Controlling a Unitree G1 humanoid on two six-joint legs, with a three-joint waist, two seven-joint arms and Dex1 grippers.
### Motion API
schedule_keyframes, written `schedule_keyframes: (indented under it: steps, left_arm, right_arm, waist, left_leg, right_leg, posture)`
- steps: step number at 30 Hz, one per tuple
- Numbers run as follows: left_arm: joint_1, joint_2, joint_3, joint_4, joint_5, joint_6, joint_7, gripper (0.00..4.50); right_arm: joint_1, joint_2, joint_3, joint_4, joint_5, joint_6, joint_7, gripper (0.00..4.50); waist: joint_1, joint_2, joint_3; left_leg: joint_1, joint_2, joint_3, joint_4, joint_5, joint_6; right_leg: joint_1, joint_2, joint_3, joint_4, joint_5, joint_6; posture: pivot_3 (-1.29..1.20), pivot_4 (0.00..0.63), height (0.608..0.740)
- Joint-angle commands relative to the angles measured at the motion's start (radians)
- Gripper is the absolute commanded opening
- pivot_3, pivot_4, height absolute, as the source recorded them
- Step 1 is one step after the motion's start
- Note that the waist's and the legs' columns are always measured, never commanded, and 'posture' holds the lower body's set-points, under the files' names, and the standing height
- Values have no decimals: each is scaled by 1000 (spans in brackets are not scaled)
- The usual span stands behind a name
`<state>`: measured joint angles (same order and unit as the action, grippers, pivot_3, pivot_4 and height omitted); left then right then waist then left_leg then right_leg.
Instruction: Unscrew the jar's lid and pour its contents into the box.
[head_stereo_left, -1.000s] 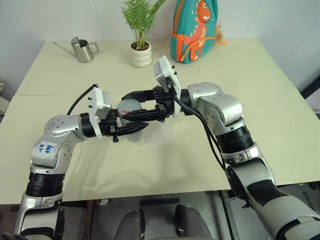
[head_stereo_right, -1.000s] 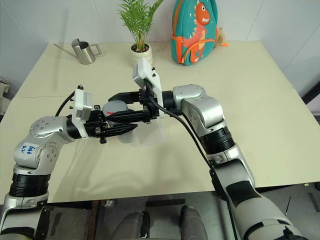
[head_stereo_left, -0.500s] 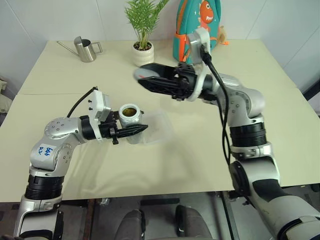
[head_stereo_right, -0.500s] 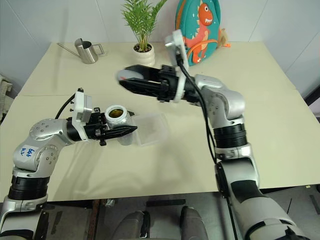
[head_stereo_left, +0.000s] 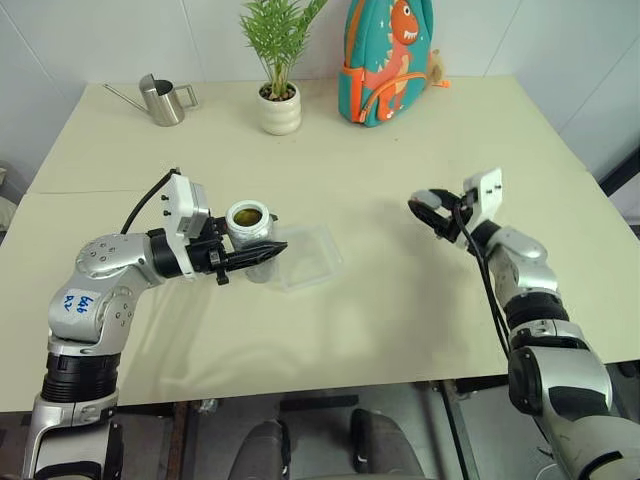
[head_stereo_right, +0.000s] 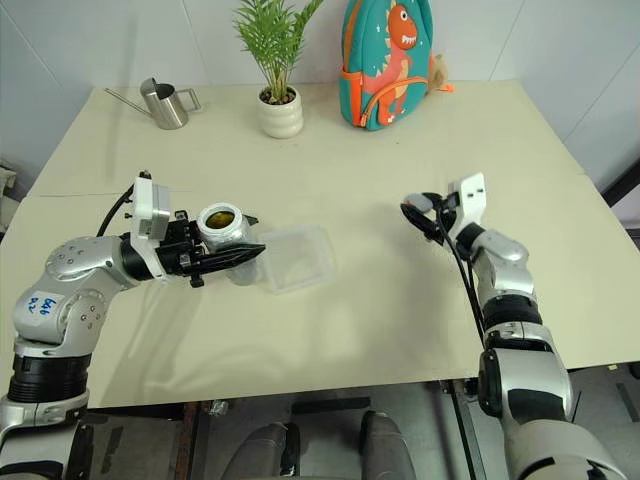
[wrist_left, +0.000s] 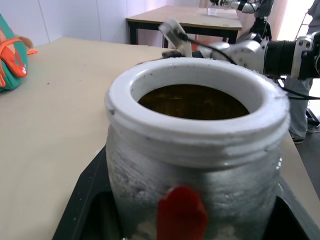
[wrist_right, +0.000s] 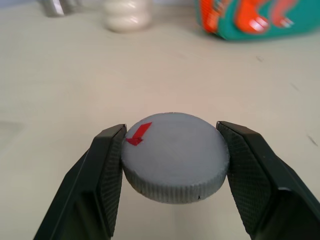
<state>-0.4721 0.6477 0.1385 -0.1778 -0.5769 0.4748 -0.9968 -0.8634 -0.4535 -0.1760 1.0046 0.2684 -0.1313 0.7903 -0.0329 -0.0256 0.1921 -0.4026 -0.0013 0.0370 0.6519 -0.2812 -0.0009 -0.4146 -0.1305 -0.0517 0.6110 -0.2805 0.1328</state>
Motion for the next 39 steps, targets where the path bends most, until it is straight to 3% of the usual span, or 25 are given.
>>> schedule_keyframes:
  steps: [1,7,12,20,28,33,35,39]
  left_arm:
    - [-29,15,19,-3,-21,6,-1,2024]
    - [-54,15,20,14,-27,20,-1,2024]
    - [-102,17,7,73,11,-9,-1,2024]
    - [-251,6,-53,273,143,-101,16,2024]
    - [-381,-35,-199,466,420,-361,112,2024]
    - [-423,-47,-341,579,800,-783,419,2024]
    - [-445,-62,-365,621,895,-871,542,2024]
    - [-511,-15,-493,680,1278,-1012,913,2024]
  right_arm:
    - [27,-16,-39,32,-2,-81,-14,2540]
    - [66,-28,-53,-23,13,-76,48,4454]
    - [118,-76,-15,-312,66,54,212,4454]
    - [264,-211,100,-946,251,517,401,4454]
    - [348,-205,119,-1075,237,559,325,4454]
    - [411,-181,117,-1108,235,557,279,4454]
    - [423,-176,117,-1115,235,557,268,4454]
    - [430,-162,113,-1121,237,557,244,4454]
  waist:
    - [2,0,0]
    - [3,0,0]
    - [6,0,0]
    - [14,0,0]
    - [40,0,0]
    - [57,0,0]
    - [58,0,0]
    - [59,0,0]
  left_leg:
    - [0,0,0,0,0,0]
    - [1,1,-1,2,0,0]
    - [1,1,-1,2,0,0]
    - [0,0,-1,3,0,1]
    - [0,-3,0,7,-2,3]
    - [-2,-4,0,8,-2,4]
    - [-2,-4,1,8,-3,4]
    - [-3,-4,1,9,-3,5]
  right_leg:
    - [0,0,0,0,0,0]
    - [2,0,0,0,1,0]
    - [2,0,0,0,1,1]
    - [2,0,-1,0,1,1]
    - [3,1,-1,0,3,1]
    - [2,0,-1,-2,3,1]
    - [2,0,-1,-2,4,2]
    - [2,0,-1,-2,4,3]
  posture:
    - [0,150,740]
    - [0,150,740]
    - [0,150,740]
    - [0,150,740]
    - [0,150,740]
    - [0,150,740]
    - [0,150,740]
    - [0,150,740]
